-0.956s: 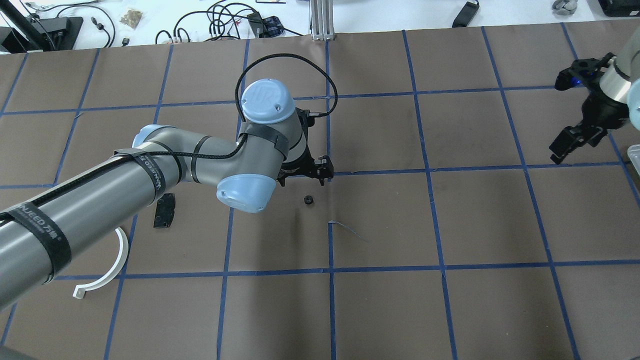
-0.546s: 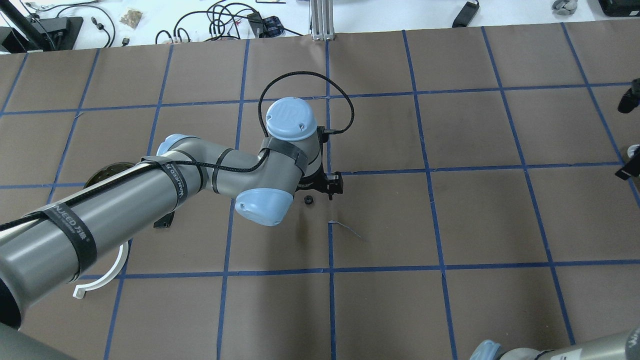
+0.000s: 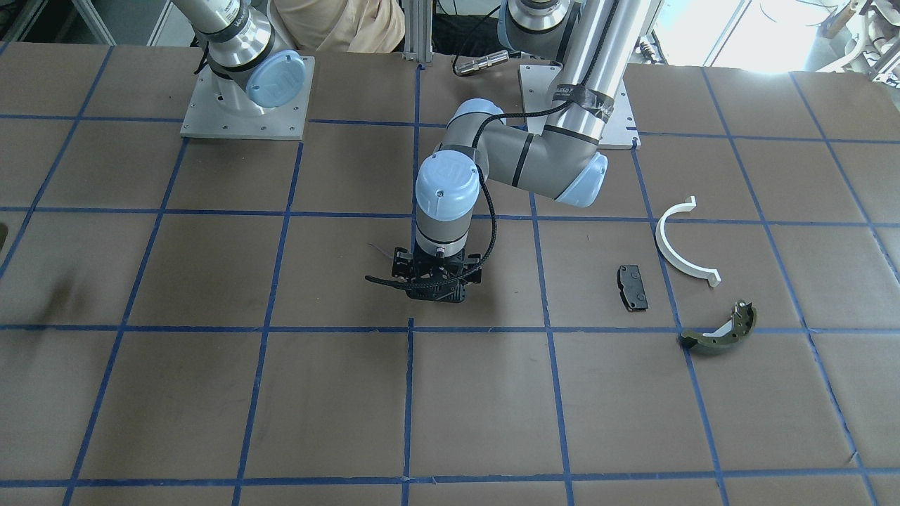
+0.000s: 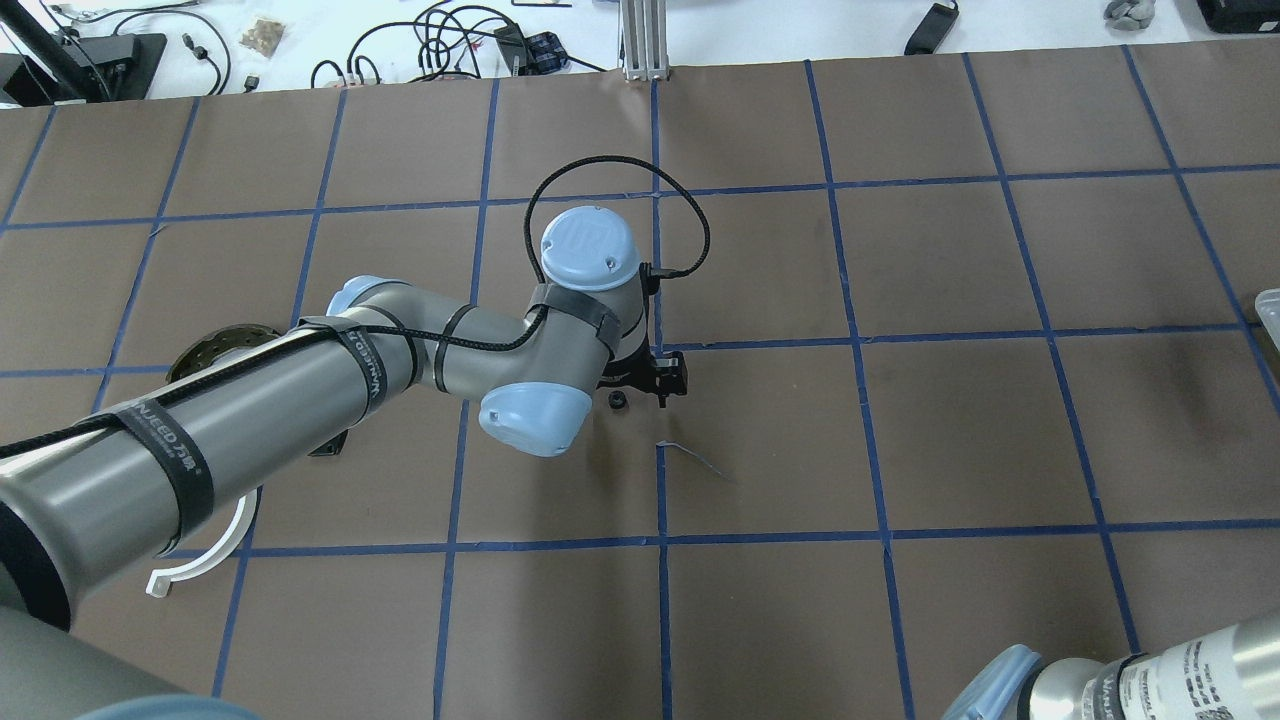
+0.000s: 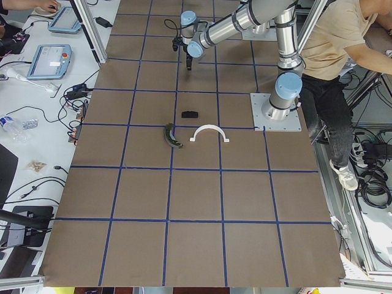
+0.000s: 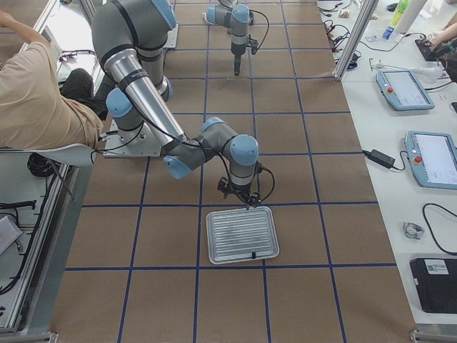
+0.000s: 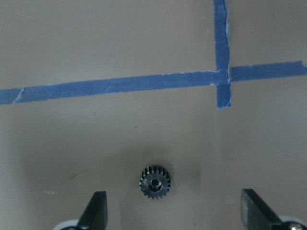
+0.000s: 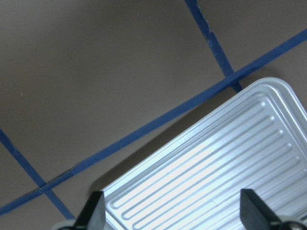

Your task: Place bearing gear from tray to pile

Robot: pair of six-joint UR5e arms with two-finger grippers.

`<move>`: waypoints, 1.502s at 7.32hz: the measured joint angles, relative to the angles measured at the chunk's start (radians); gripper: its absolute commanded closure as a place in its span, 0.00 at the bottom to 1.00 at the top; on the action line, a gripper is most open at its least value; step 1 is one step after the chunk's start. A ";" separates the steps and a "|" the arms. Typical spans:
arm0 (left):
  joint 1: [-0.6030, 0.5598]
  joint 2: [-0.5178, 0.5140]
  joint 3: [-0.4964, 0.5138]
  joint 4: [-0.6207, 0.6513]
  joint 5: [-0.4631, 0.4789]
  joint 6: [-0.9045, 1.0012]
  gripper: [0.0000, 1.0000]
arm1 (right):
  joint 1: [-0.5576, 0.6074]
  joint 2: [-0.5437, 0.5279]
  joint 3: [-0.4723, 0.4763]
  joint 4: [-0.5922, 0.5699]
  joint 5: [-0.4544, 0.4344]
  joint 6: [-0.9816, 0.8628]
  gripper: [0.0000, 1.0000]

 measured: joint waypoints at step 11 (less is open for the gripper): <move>0.137 0.055 0.032 -0.095 0.002 0.107 1.00 | -0.071 0.234 -0.316 0.022 0.066 -0.474 0.05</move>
